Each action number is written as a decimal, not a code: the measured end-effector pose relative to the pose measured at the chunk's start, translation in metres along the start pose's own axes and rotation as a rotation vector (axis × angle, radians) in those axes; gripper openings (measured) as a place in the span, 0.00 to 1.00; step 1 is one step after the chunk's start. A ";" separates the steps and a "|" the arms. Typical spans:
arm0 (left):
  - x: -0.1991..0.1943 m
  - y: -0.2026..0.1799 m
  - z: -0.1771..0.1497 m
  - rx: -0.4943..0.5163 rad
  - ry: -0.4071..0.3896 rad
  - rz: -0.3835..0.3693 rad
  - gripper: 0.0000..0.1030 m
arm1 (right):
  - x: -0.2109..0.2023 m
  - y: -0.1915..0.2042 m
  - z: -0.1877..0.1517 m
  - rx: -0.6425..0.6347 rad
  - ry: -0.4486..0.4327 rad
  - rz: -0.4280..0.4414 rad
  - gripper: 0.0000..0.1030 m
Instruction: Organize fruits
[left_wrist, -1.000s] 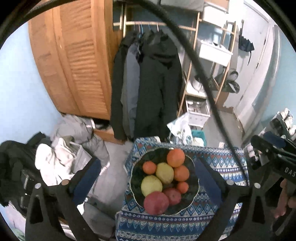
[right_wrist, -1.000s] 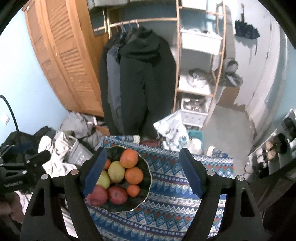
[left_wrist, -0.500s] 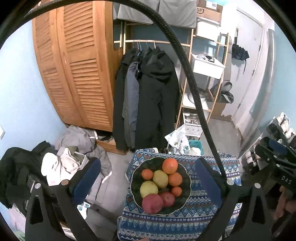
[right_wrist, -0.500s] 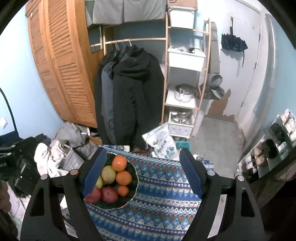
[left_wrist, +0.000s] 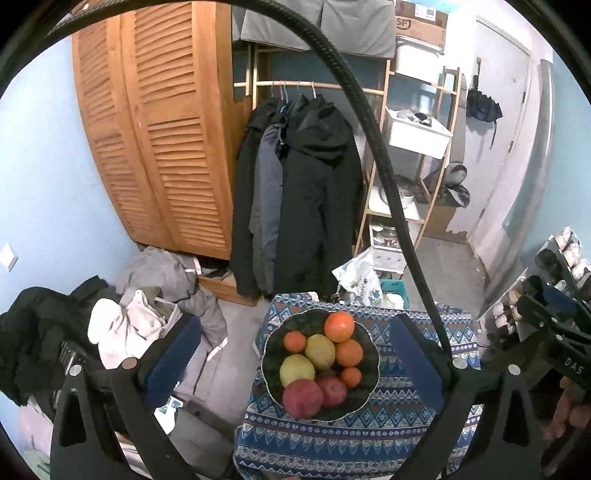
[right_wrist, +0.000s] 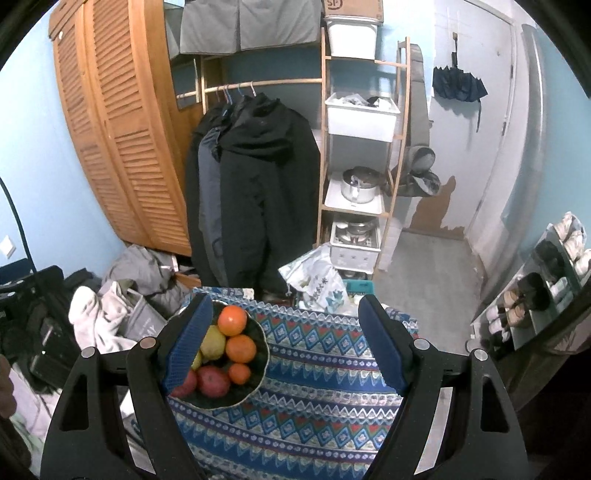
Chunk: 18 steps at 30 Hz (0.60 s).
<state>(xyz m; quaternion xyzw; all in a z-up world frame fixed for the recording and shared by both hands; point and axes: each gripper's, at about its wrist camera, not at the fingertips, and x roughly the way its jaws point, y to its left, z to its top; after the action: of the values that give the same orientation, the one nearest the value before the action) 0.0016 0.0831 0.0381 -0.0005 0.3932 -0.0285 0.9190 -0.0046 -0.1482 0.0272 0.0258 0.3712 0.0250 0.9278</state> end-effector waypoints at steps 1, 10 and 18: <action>0.000 0.000 0.000 0.000 -0.001 0.000 0.99 | -0.001 0.000 0.000 -0.002 0.000 -0.002 0.78; -0.004 -0.002 -0.003 0.004 0.009 0.000 1.00 | -0.003 0.000 0.003 -0.006 0.011 0.007 0.78; -0.004 -0.003 -0.004 0.006 0.009 -0.001 0.99 | -0.003 0.001 0.004 -0.008 0.014 0.007 0.78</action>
<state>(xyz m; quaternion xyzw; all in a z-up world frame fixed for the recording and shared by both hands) -0.0040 0.0804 0.0384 0.0022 0.3972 -0.0302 0.9172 -0.0043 -0.1480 0.0320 0.0231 0.3776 0.0302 0.9252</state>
